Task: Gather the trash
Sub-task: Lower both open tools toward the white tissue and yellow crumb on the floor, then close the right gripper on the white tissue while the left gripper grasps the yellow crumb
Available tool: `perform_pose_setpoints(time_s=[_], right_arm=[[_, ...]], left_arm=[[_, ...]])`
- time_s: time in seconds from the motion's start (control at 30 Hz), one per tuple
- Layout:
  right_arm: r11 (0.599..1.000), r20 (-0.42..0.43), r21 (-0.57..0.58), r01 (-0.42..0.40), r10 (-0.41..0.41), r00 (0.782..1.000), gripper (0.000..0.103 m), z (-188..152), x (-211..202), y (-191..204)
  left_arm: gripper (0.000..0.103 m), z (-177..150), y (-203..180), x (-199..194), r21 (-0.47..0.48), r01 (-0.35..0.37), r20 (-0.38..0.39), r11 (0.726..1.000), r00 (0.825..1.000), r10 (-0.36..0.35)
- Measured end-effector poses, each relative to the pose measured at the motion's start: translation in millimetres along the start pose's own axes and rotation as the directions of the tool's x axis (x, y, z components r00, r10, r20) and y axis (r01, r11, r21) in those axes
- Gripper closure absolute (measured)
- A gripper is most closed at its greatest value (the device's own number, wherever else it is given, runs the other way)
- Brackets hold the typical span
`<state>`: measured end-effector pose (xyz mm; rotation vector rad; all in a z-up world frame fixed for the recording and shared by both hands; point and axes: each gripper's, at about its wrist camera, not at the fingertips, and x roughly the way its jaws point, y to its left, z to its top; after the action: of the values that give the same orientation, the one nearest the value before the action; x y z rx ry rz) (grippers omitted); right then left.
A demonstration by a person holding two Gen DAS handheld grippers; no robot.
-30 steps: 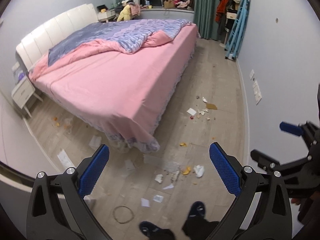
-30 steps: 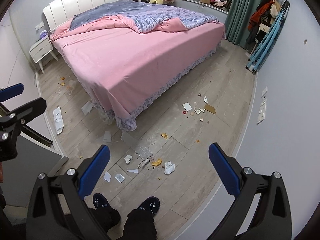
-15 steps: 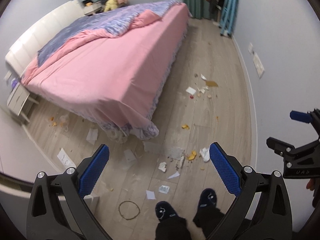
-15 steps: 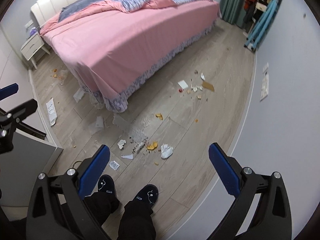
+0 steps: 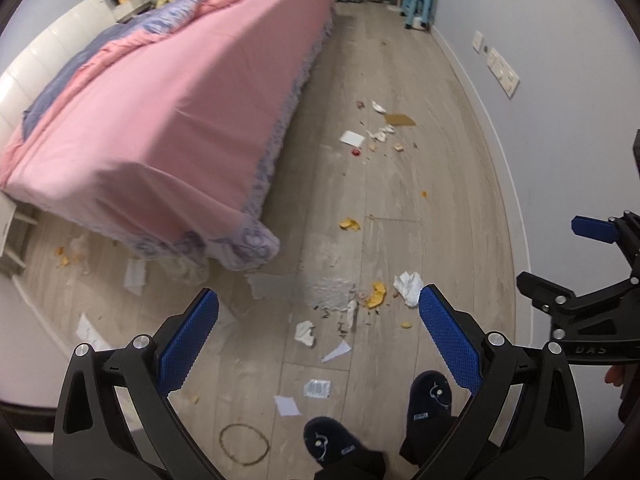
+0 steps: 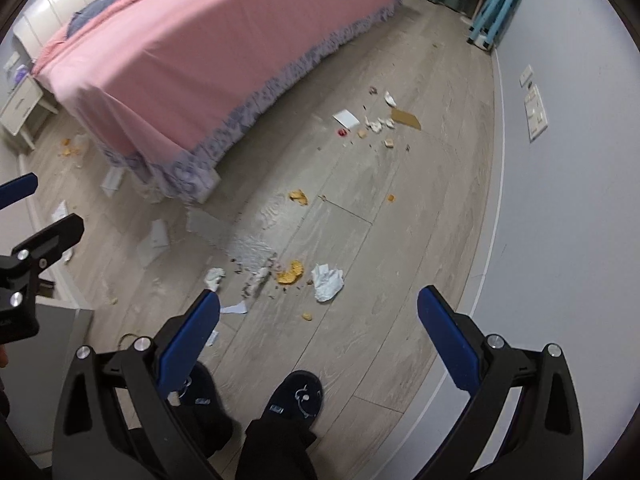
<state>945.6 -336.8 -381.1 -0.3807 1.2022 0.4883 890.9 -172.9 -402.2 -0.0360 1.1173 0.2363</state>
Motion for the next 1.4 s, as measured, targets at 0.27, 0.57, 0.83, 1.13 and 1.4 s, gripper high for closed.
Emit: perform_pose_setpoints(time_s=[0.27,0.57,0.83,1.13,1.4], right_arm=[[1.0,0.007,-0.017,0.003,-0.003,1.0,0.007,-17,103,-11],[0.997,0.007,-0.077,-0.02,0.021,1.0,0.007,-42,232,-23],[0.993,0.005,-0.107,-0.051,0.052,0.999,0.007,-56,332,-32],[0.99,0.019,-0.108,-0.091,0.093,0.995,0.007,-76,400,-27],[0.992,0.012,-0.073,-0.101,0.102,0.995,0.007,-80,425,-28]], left_arm=[[0.006,-17,-32,110,0.122,0.077,0.014,0.99,0.997,-0.08],[0.006,-39,-56,248,0.194,0.166,-0.021,0.967,0.986,-0.165],[0.006,-67,-75,360,0.435,0.231,-0.084,0.87,0.973,-0.217],[0.006,-96,-93,418,0.563,0.291,-0.077,0.774,0.951,-0.301],[0.006,-112,-103,436,0.585,0.3,-0.062,0.754,0.943,-0.326]])
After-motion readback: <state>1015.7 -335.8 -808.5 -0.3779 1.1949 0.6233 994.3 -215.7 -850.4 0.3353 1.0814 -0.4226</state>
